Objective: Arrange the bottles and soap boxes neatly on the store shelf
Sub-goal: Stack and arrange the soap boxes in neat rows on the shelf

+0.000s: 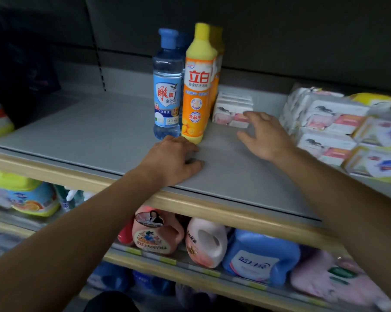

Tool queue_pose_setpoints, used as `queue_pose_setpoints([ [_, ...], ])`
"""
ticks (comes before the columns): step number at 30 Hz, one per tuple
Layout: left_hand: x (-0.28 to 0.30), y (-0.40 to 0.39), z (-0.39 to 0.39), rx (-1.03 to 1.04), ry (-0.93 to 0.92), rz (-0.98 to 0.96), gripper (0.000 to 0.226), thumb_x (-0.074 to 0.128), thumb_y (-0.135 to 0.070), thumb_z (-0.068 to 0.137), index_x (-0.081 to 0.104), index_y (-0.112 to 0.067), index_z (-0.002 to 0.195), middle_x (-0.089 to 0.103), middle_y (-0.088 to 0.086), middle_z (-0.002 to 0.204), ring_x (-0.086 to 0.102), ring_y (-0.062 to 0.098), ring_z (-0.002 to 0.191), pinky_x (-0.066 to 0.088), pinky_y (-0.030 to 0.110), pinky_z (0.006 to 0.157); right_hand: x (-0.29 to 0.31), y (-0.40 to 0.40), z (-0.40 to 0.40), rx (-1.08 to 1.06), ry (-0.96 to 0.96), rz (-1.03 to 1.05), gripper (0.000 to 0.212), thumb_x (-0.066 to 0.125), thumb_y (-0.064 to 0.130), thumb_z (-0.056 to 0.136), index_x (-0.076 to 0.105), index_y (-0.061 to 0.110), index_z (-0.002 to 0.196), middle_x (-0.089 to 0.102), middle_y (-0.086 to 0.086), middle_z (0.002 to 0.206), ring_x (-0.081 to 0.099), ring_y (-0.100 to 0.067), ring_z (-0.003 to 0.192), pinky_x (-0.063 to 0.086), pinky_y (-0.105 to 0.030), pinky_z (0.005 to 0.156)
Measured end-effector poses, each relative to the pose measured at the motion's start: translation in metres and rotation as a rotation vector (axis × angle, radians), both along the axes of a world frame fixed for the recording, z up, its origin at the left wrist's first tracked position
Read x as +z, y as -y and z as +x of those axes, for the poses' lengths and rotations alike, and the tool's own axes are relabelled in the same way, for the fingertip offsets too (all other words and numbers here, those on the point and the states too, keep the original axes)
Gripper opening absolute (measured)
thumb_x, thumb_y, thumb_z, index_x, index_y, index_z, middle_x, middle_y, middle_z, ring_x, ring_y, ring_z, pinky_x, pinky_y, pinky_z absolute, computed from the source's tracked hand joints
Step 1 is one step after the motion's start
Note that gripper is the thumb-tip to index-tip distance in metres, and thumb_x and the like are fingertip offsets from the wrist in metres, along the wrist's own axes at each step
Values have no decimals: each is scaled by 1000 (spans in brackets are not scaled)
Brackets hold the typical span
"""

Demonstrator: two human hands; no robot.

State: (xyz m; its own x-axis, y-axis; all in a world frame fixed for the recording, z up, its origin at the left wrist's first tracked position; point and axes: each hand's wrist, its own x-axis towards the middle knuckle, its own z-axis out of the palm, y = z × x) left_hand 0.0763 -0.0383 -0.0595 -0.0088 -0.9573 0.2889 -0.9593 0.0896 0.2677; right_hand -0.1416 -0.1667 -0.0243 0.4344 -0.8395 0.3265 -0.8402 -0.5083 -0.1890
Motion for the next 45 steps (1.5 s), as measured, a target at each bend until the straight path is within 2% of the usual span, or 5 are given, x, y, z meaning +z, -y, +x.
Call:
queue_pose_setpoints([
  [15, 20, -2, -111, -190, -278, -137, 28, 66, -19, 86, 68, -16, 114, 72, 3, 101, 68, 19, 89, 50, 28, 87, -28, -106, -186, -409, -16, 196, 56, 42, 60, 92, 57, 20, 128, 54, -8, 134, 47, -30, 126, 39, -38, 105],
  [24, 33, 64, -197, -207, -260, -153, 43, 67, -30, 87, 59, -18, 127, 62, 2, 124, 65, 21, 96, 42, 20, 84, -34, -102, -186, -391, -37, 163, 58, 33, 57, 94, 48, 21, 138, 47, -5, 139, 41, -28, 130, 31, -41, 109],
  [28, 36, 103, -215, -220, -176, -123, 57, 67, -31, 87, 50, -14, 139, 50, 12, 138, 56, 30, 117, 43, 36, 103, -34, -102, -185, -388, -34, 144, 54, 34, 54, 94, 49, 21, 134, 49, -5, 134, 41, -27, 128, 30, -41, 108],
  [33, 27, 134, -225, -187, -107, -125, 64, 72, -33, 83, 49, -7, 137, 41, 12, 132, 49, 29, 120, 35, 31, 106, -36, -101, -185, -388, -25, 133, 54, 34, 54, 93, 49, 21, 133, 48, -3, 133, 40, -27, 127, 29, -42, 107],
  [45, 18, 107, -209, -165, -447, -86, 35, 74, -35, 82, 54, -20, 107, 65, -4, 91, 61, 14, 78, 41, 22, 62, -37, -99, -187, -398, -5, 143, 53, 37, 54, 91, 51, 22, 132, 49, -1, 131, 41, -27, 126, 29, -41, 106],
])
